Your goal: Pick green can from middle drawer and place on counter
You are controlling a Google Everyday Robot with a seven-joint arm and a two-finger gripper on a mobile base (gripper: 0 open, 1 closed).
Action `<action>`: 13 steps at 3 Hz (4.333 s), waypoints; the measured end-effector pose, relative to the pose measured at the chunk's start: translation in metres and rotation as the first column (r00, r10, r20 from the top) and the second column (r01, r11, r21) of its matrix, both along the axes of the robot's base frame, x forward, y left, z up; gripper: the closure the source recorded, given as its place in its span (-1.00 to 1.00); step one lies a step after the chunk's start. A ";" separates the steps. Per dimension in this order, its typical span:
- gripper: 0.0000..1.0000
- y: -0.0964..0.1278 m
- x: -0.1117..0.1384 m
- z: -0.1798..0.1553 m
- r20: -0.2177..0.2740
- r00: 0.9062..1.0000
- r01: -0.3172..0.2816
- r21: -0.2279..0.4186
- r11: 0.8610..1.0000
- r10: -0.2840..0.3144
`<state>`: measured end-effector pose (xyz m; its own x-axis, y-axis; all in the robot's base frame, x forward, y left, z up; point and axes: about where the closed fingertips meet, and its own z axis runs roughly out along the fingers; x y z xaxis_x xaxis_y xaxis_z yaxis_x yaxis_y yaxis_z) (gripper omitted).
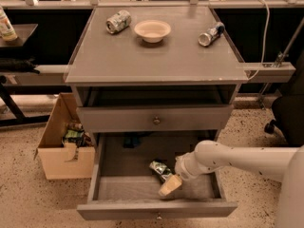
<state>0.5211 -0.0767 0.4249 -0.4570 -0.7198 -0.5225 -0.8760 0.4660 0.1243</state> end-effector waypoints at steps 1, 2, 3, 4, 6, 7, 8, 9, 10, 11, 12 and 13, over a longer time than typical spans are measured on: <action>-1.00 -0.001 0.012 -0.020 -0.013 0.999 0.032 -0.006 0.999 -0.032; -1.00 0.003 0.026 -0.038 -0.029 0.998 0.046 -0.012 0.999 -0.047; -0.54 0.013 0.039 -0.058 -0.055 0.998 0.042 -0.021 0.999 -0.044; -0.07 0.017 0.044 -0.067 -0.067 0.997 0.040 -0.025 0.999 -0.041; 0.98 0.015 0.017 0.055 0.107 0.987 -0.136 0.118 0.984 0.124; 1.00 0.003 0.004 0.124 0.203 0.950 -0.274 0.167 0.947 0.239; 1.00 -0.005 -0.011 0.174 0.263 0.897 -0.410 0.195 0.891 0.355; 1.00 -0.006 -0.029 0.178 0.238 0.876 -0.469 0.212 0.857 0.420; 1.00 -0.006 -0.029 0.178 0.238 0.876 -0.469 0.212 0.857 0.420; 1.00 -0.001 -0.033 0.199 0.241 0.846 -0.526 0.229 0.819 0.476; 1.00 0.001 -0.034 0.246 0.248 0.794 -0.604 0.218 0.767 0.555; 1.00 0.002 -0.034 0.303 0.243 0.732 -0.681 0.225 0.697 0.637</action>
Offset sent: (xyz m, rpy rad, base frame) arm 0.0455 0.0054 -0.0569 -0.0189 0.0418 -0.0680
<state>0.4866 -0.0746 0.7278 0.1695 -0.6195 -0.7665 -0.9616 -0.2743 0.0090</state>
